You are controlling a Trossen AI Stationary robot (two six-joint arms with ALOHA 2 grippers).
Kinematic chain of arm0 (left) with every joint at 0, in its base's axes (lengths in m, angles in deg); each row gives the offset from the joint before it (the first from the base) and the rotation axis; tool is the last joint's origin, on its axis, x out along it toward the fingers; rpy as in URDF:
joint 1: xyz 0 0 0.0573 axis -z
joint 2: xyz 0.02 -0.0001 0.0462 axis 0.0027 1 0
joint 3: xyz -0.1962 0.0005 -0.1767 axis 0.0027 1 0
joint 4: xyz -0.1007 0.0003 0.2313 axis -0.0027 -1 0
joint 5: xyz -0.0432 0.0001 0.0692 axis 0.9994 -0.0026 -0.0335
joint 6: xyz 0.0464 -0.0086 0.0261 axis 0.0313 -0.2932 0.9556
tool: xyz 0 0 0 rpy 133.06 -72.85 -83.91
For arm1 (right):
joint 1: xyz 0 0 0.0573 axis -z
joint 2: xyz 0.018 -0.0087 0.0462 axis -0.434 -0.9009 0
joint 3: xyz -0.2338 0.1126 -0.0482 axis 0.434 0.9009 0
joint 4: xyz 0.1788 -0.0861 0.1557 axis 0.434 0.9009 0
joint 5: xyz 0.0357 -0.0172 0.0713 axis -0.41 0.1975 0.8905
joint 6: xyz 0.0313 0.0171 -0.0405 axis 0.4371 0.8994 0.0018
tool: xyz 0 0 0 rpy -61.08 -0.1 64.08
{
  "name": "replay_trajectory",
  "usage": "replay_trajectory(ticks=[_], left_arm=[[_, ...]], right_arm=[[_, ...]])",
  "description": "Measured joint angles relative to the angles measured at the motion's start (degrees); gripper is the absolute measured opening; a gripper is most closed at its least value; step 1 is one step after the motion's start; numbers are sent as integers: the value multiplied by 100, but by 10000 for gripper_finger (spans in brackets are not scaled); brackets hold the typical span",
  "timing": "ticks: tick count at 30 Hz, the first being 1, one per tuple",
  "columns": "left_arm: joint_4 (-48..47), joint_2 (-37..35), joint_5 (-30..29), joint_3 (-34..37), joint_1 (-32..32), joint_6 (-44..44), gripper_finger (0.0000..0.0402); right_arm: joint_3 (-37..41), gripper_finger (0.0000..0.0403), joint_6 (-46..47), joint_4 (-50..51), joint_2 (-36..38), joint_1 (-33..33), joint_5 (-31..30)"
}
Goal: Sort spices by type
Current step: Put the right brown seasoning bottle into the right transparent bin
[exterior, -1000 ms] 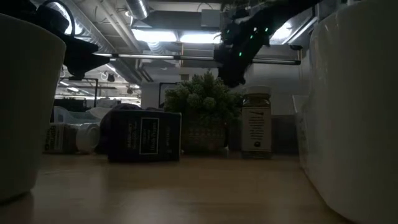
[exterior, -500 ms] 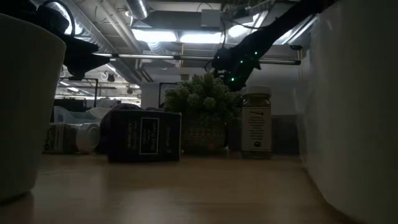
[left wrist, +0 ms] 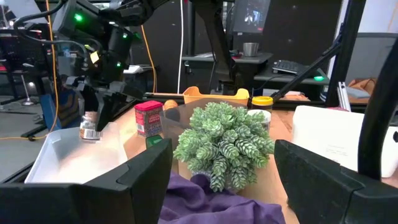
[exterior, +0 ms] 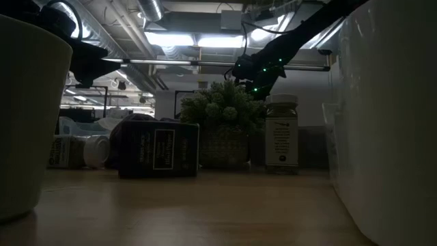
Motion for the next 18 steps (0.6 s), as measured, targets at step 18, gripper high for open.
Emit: replay_trajectory(ticks=[18], left_arm=[[2,1,1,-1,0,0,266]], right_arm=[[0,193,-295,309,0,2,0]])
